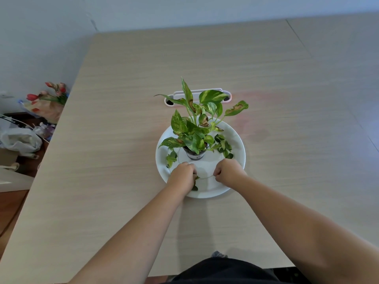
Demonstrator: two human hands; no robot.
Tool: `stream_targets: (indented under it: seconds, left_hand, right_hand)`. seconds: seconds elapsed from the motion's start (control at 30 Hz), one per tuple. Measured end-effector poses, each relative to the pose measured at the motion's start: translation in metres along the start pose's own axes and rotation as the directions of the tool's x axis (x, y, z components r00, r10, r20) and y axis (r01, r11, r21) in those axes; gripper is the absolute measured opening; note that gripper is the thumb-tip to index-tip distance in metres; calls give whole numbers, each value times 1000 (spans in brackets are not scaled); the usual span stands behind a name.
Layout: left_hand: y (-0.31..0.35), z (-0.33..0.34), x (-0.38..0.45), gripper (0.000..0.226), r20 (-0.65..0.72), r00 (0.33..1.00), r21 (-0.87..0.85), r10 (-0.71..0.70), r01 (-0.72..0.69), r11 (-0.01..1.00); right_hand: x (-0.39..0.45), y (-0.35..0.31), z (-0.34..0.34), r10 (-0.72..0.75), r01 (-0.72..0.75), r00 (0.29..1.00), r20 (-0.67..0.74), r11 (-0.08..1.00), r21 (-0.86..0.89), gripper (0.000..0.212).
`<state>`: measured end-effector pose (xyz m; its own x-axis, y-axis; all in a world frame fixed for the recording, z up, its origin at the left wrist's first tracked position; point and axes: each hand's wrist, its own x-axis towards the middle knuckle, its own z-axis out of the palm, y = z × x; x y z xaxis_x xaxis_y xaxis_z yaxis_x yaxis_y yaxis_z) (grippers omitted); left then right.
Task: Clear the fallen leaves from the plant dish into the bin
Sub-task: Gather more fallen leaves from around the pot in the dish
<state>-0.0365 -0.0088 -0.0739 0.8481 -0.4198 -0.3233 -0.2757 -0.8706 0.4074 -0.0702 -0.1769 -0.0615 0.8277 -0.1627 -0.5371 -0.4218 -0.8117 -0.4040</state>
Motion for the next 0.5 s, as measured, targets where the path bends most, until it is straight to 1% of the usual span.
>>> stream_targets:
  seconds: [0.1, 0.2, 0.3, 0.4, 0.5]
  left_hand:
    - [-4, -7, 0, 8, -48, 998, -161, -45, 37, 986]
    - [-3, -17, -3, 4, -89, 986, -344, -140, 101, 933]
    - [-2, -24, -4, 4, -131, 975, -454, -182, 104, 885]
    - [3, -26, -7, 4, -109, 970, -572, -216, 116, 812]
    - [11, -18, -8, 6, -53, 966, -728, -251, 135, 672]
  right_hand:
    - [-1, 5, -9, 76, -62, 996, -40, 961, 270, 17]
    - [-4, 9, -17, 125, -89, 991, -36, 852, 516, 11]
    - [-4, 16, -20, 192, -142, 981, 13, 681, 719, 9]
    - [-5, 22, -23, 212, -141, 976, 41, 478, 867, 9]
    - [-14, 29, -27, 226, -106, 973, 41, 286, 952, 10]
